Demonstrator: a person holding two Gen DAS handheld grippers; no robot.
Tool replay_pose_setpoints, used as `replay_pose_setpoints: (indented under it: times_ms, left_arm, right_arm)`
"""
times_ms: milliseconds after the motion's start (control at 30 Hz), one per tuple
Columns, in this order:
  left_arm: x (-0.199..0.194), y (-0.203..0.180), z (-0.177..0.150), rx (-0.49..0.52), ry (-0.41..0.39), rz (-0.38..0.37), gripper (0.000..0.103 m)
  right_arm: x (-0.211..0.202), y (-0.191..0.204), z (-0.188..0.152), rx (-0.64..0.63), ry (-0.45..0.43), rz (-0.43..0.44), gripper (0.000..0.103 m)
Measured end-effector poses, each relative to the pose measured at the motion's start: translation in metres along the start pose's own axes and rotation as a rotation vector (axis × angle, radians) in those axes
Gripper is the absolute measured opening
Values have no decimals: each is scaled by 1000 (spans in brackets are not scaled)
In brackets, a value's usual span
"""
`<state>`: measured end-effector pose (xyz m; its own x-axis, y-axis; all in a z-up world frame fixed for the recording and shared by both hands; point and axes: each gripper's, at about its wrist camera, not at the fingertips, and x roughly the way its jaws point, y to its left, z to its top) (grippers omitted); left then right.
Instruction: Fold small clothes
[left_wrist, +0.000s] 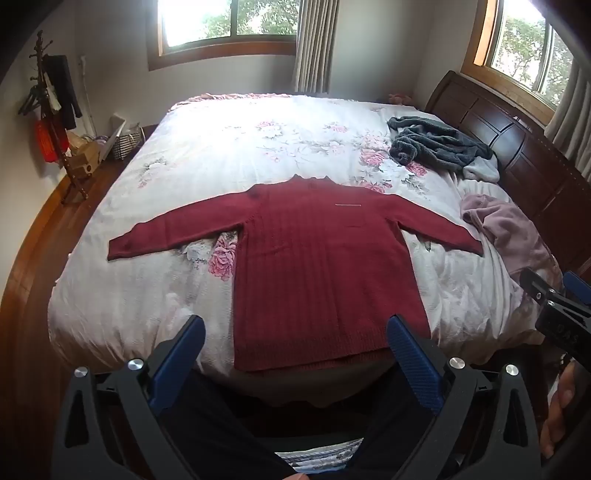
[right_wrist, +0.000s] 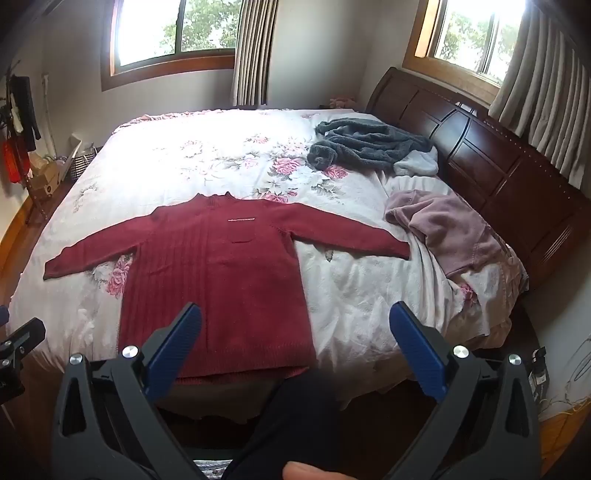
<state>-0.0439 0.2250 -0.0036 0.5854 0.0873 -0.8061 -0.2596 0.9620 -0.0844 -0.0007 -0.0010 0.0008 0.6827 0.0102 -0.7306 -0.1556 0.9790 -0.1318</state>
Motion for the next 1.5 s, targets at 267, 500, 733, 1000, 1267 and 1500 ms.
replay_pose_setpoints:
  times_ms: [267,500,733,1000,1267,1500]
  left_arm:
    - [-1,0,0,3,-1,5,99]
    - [-3,1,1,3,-4,2,99]
    - [-7,3,0,2,-8,2,99]
    - [-9,1,5,0,-12,1,99]
    - [-9,1,5,2,-14,1,99]
    - [-9,1,4,0,-14,1,99]
  right_arm:
    - [-3,-6,4,4,-2,2,100]
    - [-10,1,9,-11,-22,-16,100]
    - [-11,4,6,-19,-31,-22,100]
    - [-16,5,9,-18,-45,-29,100]
    - [-17,5,7,-22,-56,-35,100]
    - [-20,5,8,-19,-61,-36,100]
